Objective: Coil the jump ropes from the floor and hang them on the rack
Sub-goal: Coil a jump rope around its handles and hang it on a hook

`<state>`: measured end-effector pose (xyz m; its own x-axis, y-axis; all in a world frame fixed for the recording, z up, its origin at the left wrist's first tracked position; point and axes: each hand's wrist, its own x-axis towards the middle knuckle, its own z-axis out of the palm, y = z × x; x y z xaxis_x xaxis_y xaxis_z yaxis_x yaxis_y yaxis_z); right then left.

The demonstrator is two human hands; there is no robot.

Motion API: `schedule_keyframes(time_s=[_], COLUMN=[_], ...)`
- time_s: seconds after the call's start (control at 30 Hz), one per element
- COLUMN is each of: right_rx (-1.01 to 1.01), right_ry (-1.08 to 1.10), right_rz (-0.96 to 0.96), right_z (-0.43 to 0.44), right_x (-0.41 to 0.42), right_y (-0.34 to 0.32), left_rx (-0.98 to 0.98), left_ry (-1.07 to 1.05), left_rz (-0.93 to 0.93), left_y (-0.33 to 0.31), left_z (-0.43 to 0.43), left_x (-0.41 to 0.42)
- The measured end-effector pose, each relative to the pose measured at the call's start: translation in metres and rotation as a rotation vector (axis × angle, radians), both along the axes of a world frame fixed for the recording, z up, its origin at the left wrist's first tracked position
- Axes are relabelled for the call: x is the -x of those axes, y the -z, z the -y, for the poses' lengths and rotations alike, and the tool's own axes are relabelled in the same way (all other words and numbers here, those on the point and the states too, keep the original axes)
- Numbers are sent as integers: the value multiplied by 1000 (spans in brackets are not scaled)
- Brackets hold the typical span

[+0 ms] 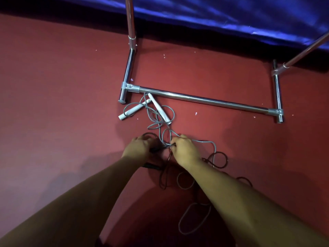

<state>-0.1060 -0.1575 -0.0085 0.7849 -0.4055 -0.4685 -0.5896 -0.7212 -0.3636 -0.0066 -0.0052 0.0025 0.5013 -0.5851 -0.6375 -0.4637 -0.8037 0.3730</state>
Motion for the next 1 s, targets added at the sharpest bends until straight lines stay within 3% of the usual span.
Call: schedule_keyframes(time_s=[0.2, 0.33, 0.4, 0.53, 0.8, 0.93, 1.0], right_rx=[-79, -216, -293, -260, -244, -464, -630], right_ry=[189, 257, 231, 146, 263, 193, 161], right_rz=[3, -26, -9, 9, 100, 141, 231], right_z=[24, 35, 34, 32, 25, -4, -21], right_x=[0, 1, 3, 13, 78, 99, 103], right_y=[-38, -87, -123, -195, -328, -391, -421], left_rx=[83, 132, 251, 482, 524, 707, 702], left_ry=[45, 135, 204, 286, 290, 277, 288], left_rz=[-59, 14, 112, 215, 245, 198, 200], left_y=[-37, -100, -133, -212, -346, -386, -398], left_z=[0, 6, 7, 5, -19, -40, -48], left_x=[-21, -26, -24, -13, 25, 50, 57])
